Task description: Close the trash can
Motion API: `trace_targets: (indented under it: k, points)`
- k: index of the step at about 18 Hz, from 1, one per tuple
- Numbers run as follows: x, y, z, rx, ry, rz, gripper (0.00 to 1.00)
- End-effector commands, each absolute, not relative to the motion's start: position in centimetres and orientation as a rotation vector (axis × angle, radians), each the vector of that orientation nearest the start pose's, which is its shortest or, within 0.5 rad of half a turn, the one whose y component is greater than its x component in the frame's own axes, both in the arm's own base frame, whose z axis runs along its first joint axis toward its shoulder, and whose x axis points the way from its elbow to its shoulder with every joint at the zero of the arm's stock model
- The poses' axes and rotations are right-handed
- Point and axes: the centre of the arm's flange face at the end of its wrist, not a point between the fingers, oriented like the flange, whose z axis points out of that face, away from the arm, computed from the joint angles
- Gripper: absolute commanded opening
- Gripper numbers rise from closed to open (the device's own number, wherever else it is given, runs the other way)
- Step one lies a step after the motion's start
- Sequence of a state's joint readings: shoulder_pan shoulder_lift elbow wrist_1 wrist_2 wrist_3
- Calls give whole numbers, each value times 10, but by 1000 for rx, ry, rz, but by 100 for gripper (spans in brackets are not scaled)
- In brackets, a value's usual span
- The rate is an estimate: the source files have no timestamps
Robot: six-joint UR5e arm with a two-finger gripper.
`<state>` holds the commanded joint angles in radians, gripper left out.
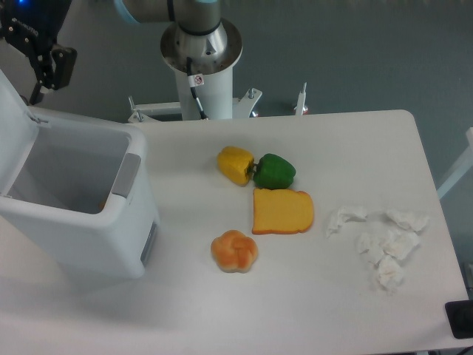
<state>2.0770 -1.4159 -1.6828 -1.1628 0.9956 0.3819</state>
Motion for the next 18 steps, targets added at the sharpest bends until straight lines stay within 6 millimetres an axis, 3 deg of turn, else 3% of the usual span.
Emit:
trace_targets:
  k: [10,18]
  points:
    - [-63,486,561,-2496,-9,-383,100]
    - [-85,479,561,-2491,-74,-363,100]
